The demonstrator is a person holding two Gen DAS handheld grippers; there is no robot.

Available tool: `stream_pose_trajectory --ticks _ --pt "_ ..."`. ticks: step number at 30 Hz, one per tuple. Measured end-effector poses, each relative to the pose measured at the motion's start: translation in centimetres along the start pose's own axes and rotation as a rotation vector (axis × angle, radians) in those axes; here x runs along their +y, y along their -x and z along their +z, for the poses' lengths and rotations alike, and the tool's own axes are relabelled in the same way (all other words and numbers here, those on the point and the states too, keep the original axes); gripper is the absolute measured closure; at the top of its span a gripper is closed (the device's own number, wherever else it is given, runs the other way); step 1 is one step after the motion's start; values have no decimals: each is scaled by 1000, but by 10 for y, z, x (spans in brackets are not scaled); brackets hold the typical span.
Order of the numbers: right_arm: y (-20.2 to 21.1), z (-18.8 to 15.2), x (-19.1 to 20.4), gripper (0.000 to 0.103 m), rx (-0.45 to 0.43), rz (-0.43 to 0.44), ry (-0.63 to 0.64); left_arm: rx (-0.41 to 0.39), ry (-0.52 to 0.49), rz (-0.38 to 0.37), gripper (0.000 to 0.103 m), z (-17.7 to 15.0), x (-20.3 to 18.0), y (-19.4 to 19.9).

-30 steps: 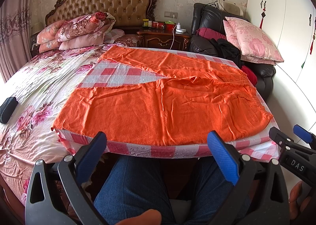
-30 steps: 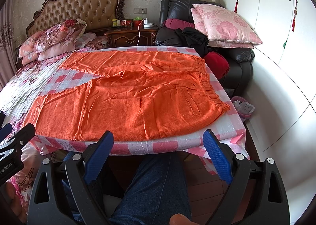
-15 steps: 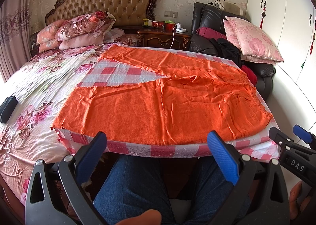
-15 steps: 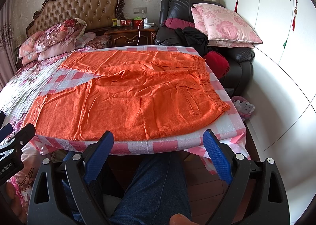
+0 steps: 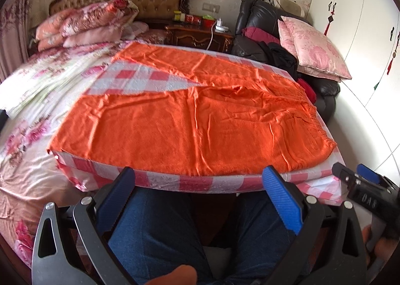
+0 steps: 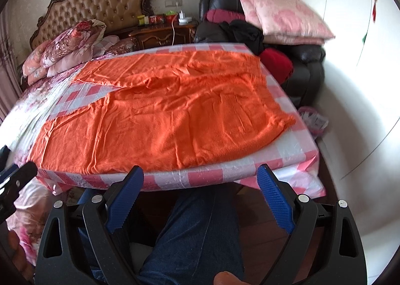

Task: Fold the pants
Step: 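Reach the right tool to the pants waistband and close on it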

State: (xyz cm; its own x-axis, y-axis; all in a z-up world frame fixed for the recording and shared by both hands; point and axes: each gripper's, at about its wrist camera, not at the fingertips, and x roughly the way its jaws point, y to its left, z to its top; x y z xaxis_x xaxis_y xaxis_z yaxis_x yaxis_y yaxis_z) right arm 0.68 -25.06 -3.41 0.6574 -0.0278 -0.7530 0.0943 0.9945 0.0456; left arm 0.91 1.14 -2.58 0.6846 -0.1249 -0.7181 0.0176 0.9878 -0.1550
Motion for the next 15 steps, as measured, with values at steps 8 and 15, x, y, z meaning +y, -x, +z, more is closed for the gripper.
stream_pose_trajectory --ticks 8,15 --pt "-68 98 -65 14 43 -23 36 110 20 -65 2 3 8 -48" --pt "-191 224 -104 14 193 -54 147 176 25 -142 9 6 16 -96"
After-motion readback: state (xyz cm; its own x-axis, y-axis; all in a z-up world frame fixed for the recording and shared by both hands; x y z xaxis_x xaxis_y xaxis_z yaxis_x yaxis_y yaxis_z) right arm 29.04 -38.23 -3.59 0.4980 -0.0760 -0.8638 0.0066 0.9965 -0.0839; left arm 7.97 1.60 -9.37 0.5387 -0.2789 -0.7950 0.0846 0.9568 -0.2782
